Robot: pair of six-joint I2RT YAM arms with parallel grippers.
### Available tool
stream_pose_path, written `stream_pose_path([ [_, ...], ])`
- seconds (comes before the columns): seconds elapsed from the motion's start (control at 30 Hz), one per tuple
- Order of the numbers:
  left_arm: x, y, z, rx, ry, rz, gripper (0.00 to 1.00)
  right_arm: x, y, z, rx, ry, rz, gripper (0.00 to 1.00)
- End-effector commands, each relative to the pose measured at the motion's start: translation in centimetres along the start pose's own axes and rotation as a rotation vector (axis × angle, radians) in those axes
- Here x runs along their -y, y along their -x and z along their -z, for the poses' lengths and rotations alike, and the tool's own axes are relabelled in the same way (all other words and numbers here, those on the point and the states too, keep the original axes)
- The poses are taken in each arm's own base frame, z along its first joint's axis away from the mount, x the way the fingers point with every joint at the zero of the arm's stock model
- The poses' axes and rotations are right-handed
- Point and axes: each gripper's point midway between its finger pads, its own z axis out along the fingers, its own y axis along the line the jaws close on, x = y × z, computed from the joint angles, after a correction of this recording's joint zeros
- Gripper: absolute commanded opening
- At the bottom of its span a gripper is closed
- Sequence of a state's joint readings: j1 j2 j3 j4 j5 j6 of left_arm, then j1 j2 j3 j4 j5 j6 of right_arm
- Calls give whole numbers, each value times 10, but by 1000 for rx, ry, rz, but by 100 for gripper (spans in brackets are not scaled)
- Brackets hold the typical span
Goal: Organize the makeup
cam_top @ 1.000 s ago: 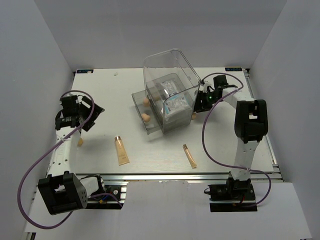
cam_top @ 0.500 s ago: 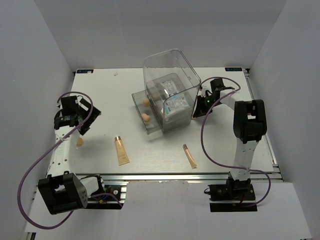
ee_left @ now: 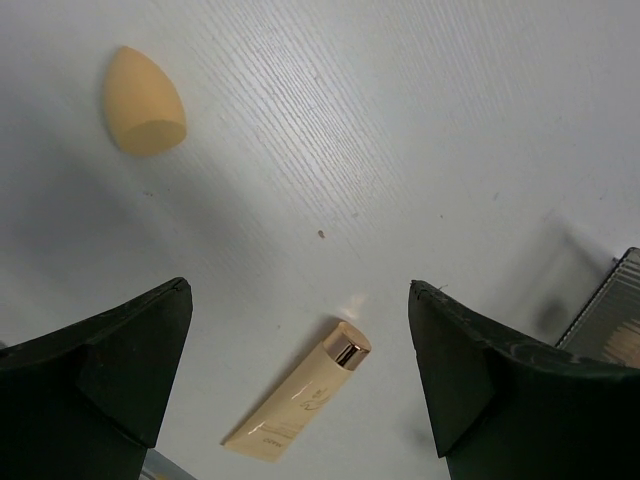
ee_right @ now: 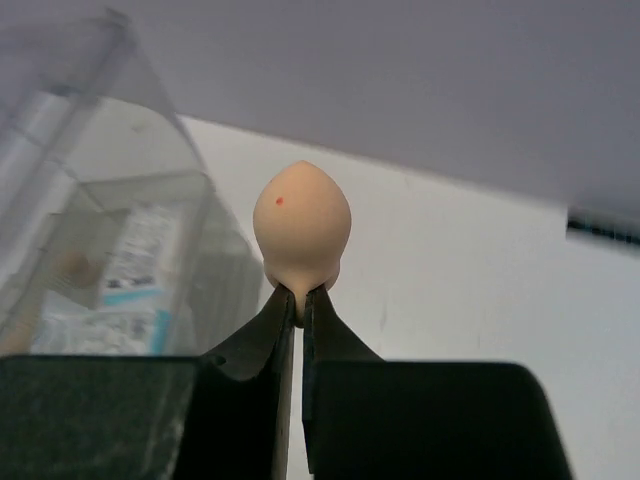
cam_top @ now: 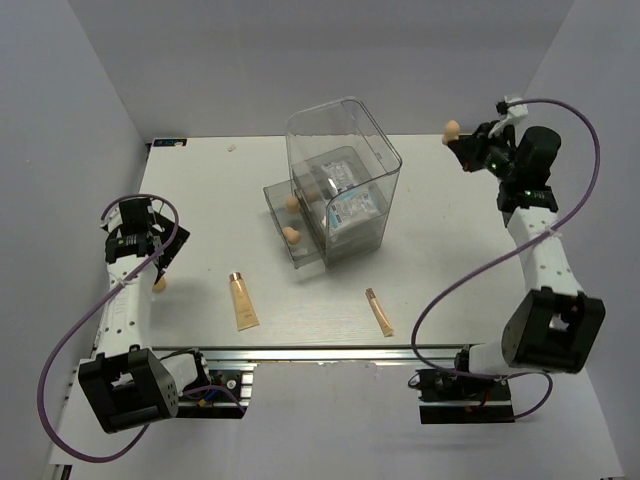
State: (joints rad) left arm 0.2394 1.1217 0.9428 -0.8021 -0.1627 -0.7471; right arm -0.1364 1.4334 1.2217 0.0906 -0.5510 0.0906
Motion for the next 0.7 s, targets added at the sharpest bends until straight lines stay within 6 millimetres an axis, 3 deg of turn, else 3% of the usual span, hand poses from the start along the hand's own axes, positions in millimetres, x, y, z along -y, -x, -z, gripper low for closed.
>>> stream_pose_path([
  [0.0,-7,10,3,50,38,24,98,-76,64,6,267,244,307,0],
  [0.1,-13,17,7,84,72,23,98,-170,88,17,429,451,539,0],
  [0.17,-14,21,11,104,70,25,98,-215,96,29,494,544,631,0],
  [0.2,-14,21,12,108,67,25,98,-253,93,35,528,631,677,0],
  [0.23,-13,21,13,108,62,25,98,-274,97,42,556,677,707,0],
  [0.27,-13,21,13,109,61,27,98,-290,85,40,515,724,708,0],
  [0.3,-14,19,13,109,59,28,98,-324,75,47,517,805,714,0],
  [0.37,-15,17,14,106,53,37,98,-347,63,36,482,809,727,0],
  [0.4,-17,15,14,104,52,37,98,-369,39,35,402,858,704,0],
  [0.47,-18,12,14,103,49,43,98,-378,17,12,298,798,686,0],
  [0.5,-20,10,14,103,52,47,98,-393,-10,11,209,819,687,0],
  [0.53,-21,9,14,103,51,45,98,-397,-31,-2,140,793,687,0],
  [0.57,-23,8,14,103,53,45,98,-389,-40,-16,92,676,699,0],
  [0.6,-24,8,15,104,54,45,98,-403,-52,-17,78,640,708,0],
  [0.63,-25,6,15,102,58,45,98,-400,-60,-24,59,561,718,0],
  [0.67,-27,6,15,103,63,44,98,-382,-74,-42,13,393,756,0],
])
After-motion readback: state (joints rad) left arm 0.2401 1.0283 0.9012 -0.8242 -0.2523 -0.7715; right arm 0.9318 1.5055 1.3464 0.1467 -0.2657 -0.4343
